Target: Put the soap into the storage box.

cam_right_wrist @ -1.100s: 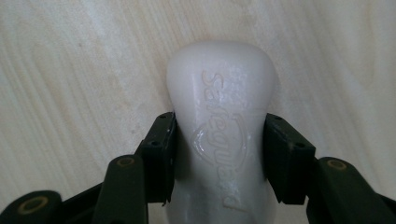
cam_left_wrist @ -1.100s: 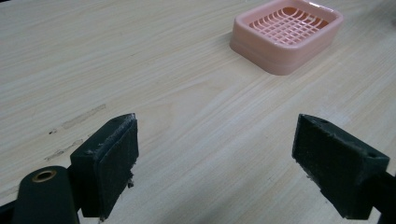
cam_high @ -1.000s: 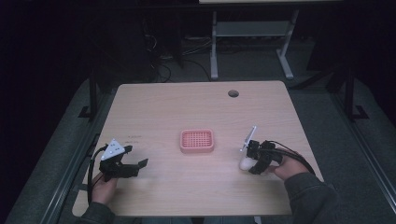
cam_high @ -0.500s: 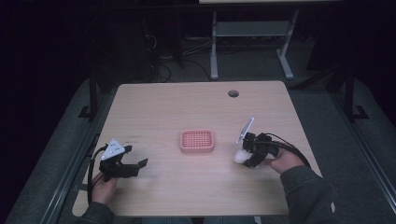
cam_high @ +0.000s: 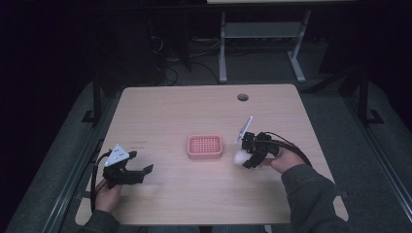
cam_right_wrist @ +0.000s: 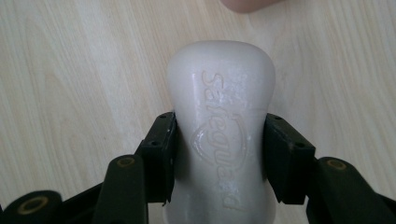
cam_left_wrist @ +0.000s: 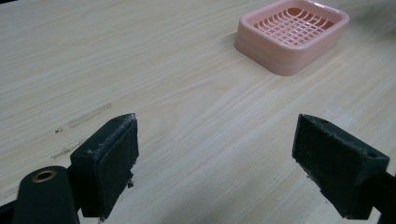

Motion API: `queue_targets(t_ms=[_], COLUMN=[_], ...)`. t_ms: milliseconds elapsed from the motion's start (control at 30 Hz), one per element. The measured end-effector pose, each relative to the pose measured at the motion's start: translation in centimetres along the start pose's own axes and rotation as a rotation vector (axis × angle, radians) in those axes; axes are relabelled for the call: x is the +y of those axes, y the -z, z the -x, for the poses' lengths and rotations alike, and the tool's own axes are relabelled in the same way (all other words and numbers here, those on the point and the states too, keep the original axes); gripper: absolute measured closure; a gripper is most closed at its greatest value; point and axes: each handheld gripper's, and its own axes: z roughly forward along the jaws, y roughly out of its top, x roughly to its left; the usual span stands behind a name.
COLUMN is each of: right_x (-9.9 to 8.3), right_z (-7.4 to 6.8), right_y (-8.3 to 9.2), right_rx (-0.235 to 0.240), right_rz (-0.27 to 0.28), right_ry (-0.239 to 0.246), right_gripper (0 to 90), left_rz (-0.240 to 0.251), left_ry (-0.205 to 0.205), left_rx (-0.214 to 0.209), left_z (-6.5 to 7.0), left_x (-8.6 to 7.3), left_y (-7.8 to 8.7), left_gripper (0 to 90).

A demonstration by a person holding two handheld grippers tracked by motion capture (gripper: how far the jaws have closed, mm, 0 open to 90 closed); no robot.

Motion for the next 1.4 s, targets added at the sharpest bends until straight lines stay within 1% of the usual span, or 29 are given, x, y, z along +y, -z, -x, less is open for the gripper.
queue_targets(t_ms=[33, 133, 167, 200, 233, 433, 467, 500, 767, 833, 933, 1133, 1200, 1233, 1300, 1400], right_x=[0.5, 0.9, 1.4, 1.4, 1.9, 2.9, 2.9, 3.1, 3.7, 3.8, 4.0, 4.9, 5.0, 5.3, 5.5, 5.7], right_z=[0.1, 0.2, 0.3, 0.3, 0.3, 0.4, 0.4, 0.5, 0.7, 0.8, 0.8, 0.9, 0.9, 1.0, 1.0, 1.1], right_y=[0.0, -0.1, -0.3, -0.3, -0.4, -0.5, -0.5, -0.5, -0.8, -0.8, -0.8, -0.4, -0.3, -0.3, -0.3, -0.3], right_rx=[0.001, 0.004, 0.007, 0.007, 0.009, 0.012, 0.012, 0.018, 0.029, 0.026, 0.026, 0.019, 0.019, 0.02, 0.027, 0.025], right_rz=[0.009, 0.009, 0.006, 0.006, 0.005, 0.011, 0.011, 0.024, 0.035, 0.041, 0.035, 0.046, 0.045, 0.055, 0.064, 0.059], right_ry=[0.0, 0.007, 0.011, 0.011, 0.015, 0.024, 0.024, 0.024, 0.022, 0.02, 0.023, 0.037, 0.037, 0.043, 0.04, 0.043], right_gripper=[48.7, 48.7, 48.7, 48.7, 48.7, 48.7, 48.7, 48.7, 48.7, 48.7, 48.7, 48.7, 48.6, 48.7, 48.7, 48.7], left_rz=[-0.001, -0.002, 0.001, 0.001, 0.002, 0.001, 0.001, -0.001, -0.002, -0.002, -0.002, -0.001, 0.001, 0.001, 0.002, 0.003], left_ry=[-0.001, -0.002, -0.001, -0.001, 0.001, 0.002, 0.002, 0.002, -0.001, 0.0, 0.0, 0.001, 0.0, -0.002, 0.0, 0.002], left_rx=[0.001, 0.0, 0.001, 0.001, 0.001, 0.003, 0.003, 0.003, 0.009, 0.01, 0.011, 0.012, 0.012, 0.013, 0.012, 0.013], left_z=[0.0, 0.0, 0.0, 0.0, 0.0, 0.0, 0.0, 0.0, -0.1, -0.1, -0.1, -0.1, -0.1, -0.2, -0.2, -0.2], left_x=[0.0, 0.0, 0.0, 0.0, 0.0, 0.0, 0.0, 0.0, 0.0, 0.0, 0.0, 0.0, 0.0, 0.0, 0.0, 0.0], left_y=[0.0, 0.0, 0.0, 0.0, 0.0, 0.0, 0.0, 0.0, -0.1, -0.1, -0.1, 0.0, 0.0, 0.0, 0.0, 0.0], left_gripper=[13.9, 13.9, 13.9, 13.9, 13.9, 13.9, 13.9, 13.9, 13.9, 13.9, 13.9, 13.9, 13.9, 13.9, 13.9, 13.9])
